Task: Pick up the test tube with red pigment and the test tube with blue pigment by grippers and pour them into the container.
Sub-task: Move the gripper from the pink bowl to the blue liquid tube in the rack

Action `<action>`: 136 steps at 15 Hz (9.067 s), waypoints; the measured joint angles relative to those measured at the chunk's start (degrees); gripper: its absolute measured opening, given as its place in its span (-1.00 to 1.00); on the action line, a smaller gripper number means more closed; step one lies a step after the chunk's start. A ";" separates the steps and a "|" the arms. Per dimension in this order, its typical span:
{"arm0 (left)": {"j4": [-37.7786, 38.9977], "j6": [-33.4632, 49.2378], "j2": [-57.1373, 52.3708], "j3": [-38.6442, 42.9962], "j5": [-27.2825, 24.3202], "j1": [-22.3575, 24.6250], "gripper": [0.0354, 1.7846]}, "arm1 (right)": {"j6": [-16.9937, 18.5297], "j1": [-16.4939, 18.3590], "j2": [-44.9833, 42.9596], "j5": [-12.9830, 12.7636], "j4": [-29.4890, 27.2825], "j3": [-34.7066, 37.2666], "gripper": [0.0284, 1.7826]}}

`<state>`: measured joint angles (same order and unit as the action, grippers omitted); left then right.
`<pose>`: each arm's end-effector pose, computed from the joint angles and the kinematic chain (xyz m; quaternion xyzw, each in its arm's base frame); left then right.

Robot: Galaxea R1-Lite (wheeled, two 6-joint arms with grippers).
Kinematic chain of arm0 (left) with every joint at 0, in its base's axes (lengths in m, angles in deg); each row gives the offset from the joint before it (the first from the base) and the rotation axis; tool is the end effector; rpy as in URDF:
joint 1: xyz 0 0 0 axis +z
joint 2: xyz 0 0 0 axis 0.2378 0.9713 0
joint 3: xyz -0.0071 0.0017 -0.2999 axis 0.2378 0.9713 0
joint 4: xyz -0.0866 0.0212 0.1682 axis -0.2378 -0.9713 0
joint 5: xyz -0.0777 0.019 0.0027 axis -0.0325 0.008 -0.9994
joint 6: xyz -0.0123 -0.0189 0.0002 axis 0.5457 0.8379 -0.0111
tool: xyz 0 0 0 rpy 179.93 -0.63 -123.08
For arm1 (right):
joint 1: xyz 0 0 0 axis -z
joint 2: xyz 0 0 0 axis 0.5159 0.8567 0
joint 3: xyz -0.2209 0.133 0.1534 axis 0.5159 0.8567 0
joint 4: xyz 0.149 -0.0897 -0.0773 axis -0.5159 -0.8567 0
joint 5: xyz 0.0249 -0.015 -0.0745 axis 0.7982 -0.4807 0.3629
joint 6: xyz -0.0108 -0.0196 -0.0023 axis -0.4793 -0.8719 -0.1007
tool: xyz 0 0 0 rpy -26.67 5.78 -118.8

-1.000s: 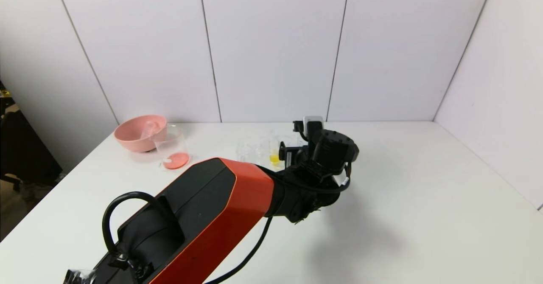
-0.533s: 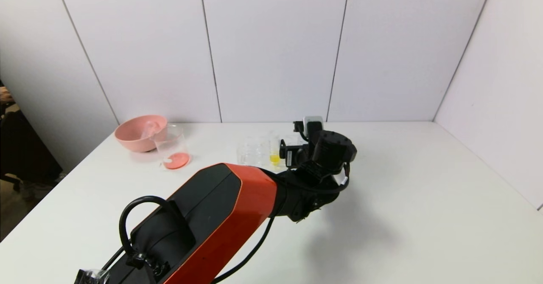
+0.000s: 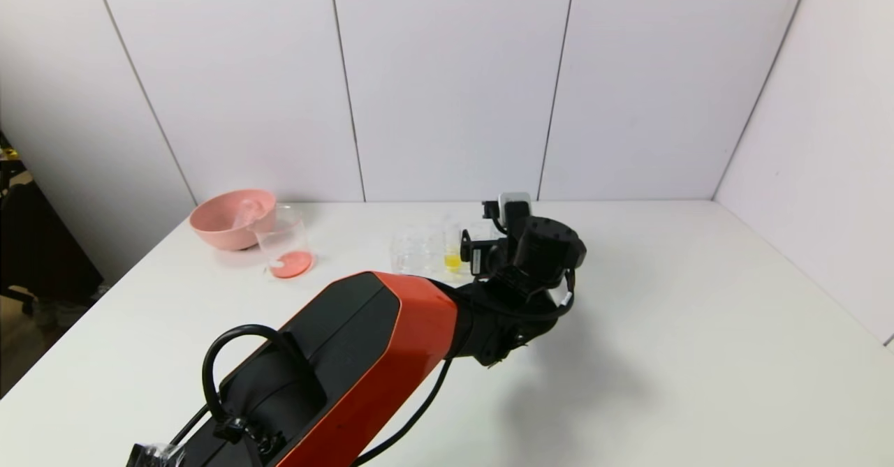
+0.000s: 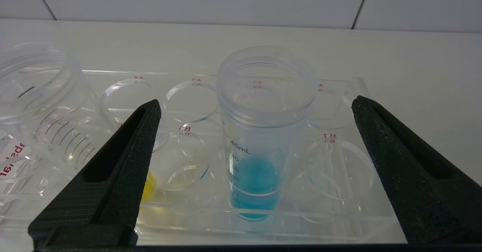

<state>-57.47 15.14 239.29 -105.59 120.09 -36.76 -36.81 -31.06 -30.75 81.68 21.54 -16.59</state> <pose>0.3546 -0.4036 0.0737 -0.0292 0.0739 -0.0009 0.9968 -0.0229 -0.0008 0.0758 0.0448 -0.0022 -0.0184 0.9988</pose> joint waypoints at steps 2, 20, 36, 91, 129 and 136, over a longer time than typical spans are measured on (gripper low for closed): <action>-0.02 0.05 -0.02 0.07 0.00 -0.04 0.98 | -0.02 0.00 0.00 0.00 0.00 0.00 0.99; -0.84 0.16 -2.67 0.72 0.39 -2.10 0.98 | -0.05 0.00 0.00 0.00 0.00 0.00 0.99; 0.65 0.62 1.07 0.18 0.18 -0.02 0.98 | 0.00 0.00 0.00 0.01 0.00 0.00 0.99; 14.03 0.49 -1.21 8.42 -1.05 -0.55 0.98 | 0.00 0.00 0.00 0.01 0.00 0.00 0.99; -30.88 17.01 -13.47 -2.27 -16.82 0.33 0.98 | 0.02 0.00 0.00 0.00 0.00 0.00 0.99; -14.65 5.78 -7.19 -2.29 -11.23 1.01 0.98 | -0.02 0.00 0.00 0.00 0.00 0.00 0.99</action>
<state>-72.12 20.91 232.10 -107.88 108.86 -35.75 -36.84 -31.06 -30.75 81.68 21.54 -16.59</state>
